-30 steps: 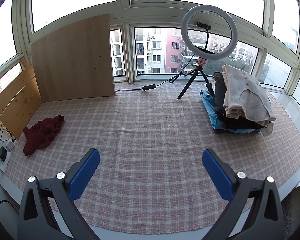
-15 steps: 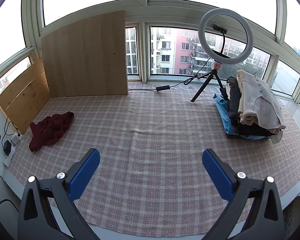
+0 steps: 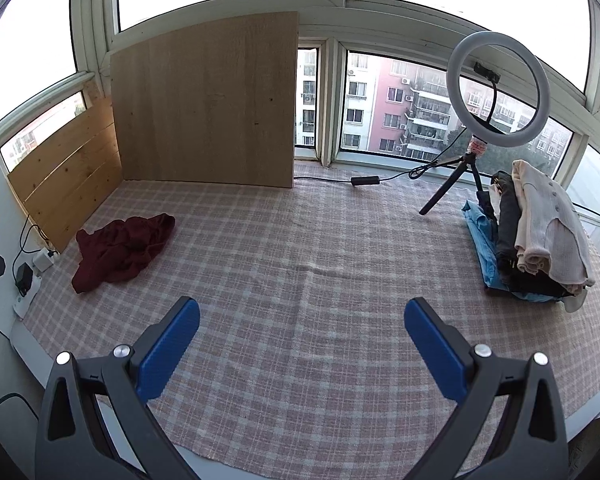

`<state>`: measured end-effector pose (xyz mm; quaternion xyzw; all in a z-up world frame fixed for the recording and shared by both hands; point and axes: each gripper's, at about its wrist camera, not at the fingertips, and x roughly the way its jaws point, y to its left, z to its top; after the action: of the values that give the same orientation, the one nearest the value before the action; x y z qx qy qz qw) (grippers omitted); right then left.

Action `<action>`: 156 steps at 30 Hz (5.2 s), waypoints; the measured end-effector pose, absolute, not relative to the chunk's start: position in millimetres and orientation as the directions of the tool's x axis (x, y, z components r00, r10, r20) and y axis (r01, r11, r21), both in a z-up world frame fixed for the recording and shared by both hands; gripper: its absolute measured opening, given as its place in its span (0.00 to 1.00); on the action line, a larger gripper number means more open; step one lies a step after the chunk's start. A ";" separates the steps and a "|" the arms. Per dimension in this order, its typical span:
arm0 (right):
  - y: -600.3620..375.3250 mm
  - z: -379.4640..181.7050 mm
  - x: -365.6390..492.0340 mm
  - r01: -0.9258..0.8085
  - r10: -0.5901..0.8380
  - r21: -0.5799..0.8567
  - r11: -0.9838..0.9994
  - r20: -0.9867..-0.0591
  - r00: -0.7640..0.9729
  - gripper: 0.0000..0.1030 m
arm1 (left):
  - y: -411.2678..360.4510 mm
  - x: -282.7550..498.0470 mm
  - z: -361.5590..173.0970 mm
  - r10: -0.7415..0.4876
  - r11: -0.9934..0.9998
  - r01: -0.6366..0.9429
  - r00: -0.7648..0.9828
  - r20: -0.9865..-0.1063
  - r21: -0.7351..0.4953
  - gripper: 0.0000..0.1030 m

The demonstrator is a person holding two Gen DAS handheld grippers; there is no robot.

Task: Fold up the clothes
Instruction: 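Move both grippers toward the crumpled dark red sweatshirt, then grasp the sweatshirt hem with the left gripper while the right gripper grasps another edge, then lift the sweatshirt with both grippers and shake it out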

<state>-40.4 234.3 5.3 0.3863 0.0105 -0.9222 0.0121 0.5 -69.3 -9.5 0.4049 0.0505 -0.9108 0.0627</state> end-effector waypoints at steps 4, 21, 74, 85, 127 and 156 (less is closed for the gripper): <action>214.3 3.3 -51.6 0.071 -0.040 -0.013 -0.997 -0.718 -0.694 1.00 | -85.9 -1.1 -13.5 -0.090 -0.983 0.181 -0.654 -0.751 -0.040 0.99; 92.1 2.5 -115.3 0.278 -0.138 -0.080 -0.957 -0.718 -0.682 1.00 | -172.8 -18.2 -20.5 -0.179 -0.959 0.282 -0.642 -0.745 -0.012 0.99; 5.5 -144.8 -344.6 0.488 -0.424 0.226 -0.843 -0.837 -0.345 0.08 | -228.6 -188.8 -170.6 0.046 -0.982 0.147 -0.432 -0.901 -0.120 0.08; 179.8 -55.9 -224.8 0.311 -0.284 0.145 -0.939 -0.838 -0.466 0.10 | -167.6 -133.9 -156.0 0.349 -0.937 -0.091 -0.314 -0.883 -0.338 0.15; 103.0 -194.0 -197.9 0.444 -0.334 0.250 -0.860 -0.935 -0.120 0.03 | -173.1 -164.4 -222.1 0.266 -0.955 -0.177 -0.162 -0.950 -0.237 0.08; 266.9 90.5 -105.9 0.319 -0.437 0.300 -0.899 -0.579 -0.688 0.04 | -131.0 -137.4 14.3 0.311 -0.936 -0.323 -0.586 -0.748 -0.137 0.02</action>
<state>-105.9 266.9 90.5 0.3364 -0.0878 -0.9146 0.2066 -137.4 -131.0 14.3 0.4186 -0.0069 -0.8905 -0.1781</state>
